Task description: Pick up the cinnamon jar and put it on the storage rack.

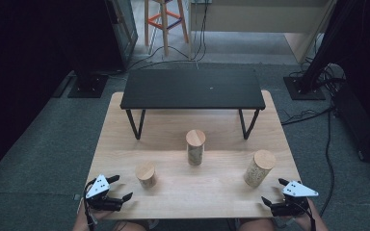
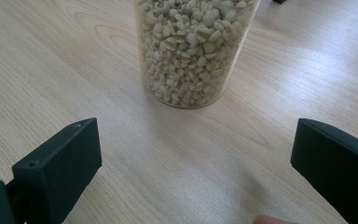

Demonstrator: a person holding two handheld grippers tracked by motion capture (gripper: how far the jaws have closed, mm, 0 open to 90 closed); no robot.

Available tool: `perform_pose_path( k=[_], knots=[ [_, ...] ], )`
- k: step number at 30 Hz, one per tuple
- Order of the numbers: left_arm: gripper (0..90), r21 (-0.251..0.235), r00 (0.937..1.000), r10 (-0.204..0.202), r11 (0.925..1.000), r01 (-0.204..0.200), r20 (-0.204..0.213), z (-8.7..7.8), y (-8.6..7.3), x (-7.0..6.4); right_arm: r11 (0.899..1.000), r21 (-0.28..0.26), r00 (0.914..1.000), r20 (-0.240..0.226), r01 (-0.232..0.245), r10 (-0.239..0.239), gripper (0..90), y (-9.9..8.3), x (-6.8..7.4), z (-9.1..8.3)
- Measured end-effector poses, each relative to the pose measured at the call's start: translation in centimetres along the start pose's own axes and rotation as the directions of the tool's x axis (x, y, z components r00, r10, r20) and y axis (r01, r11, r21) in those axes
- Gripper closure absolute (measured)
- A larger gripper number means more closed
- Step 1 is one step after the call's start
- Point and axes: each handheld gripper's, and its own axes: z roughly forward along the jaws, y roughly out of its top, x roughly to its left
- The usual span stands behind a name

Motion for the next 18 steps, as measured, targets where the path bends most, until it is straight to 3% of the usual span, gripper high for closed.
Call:
perform_pose_path(
  k=[12,18],
  knots=[
    [10.0,0.008,1.0000,0.001,1.0000,-0.001,-0.007,0.08,0.15,-0.08,1.000,0.003,1.0000,0.002,0.001,-0.001,1.4,0.06,0.03,0.02],
    [10.0,0.049,0.9992,0.028,0.9984,-0.026,-0.029,0.58,0.93,-0.71,1.000,0.008,1.0000,0.001,0.007,-0.007,1.4,0.14,0.08,0.09]
  ],
)
